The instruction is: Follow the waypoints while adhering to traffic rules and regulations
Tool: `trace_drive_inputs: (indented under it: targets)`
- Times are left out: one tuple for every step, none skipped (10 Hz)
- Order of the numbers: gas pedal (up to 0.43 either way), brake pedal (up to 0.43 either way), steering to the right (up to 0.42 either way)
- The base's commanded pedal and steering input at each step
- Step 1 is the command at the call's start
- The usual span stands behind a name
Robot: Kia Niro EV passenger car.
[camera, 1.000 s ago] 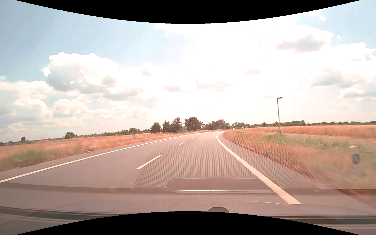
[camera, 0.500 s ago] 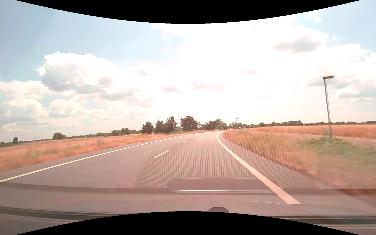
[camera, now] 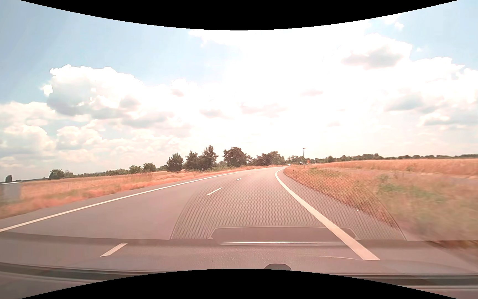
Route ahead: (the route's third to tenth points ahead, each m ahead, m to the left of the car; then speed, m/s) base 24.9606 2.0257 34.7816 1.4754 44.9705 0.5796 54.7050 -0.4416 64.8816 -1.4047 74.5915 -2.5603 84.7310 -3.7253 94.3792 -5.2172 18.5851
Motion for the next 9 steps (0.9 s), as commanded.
trace_drive_inputs:
  targets:
    - [0.047, 0.0, 0.005]
    - [0.047, 0.0, 0.005]
    - [0.047, 0.0, 0.005]
    - [0.047, 0.0, 0.005]
    - [0.047, 0.0, 0.005]
    - [0.047, 0.0, 0.005]
    - [0.047, 0.0, 0.005]
    - [0.047, 0.0, 0.005]
    - [0.047, 0.0, 0.005]
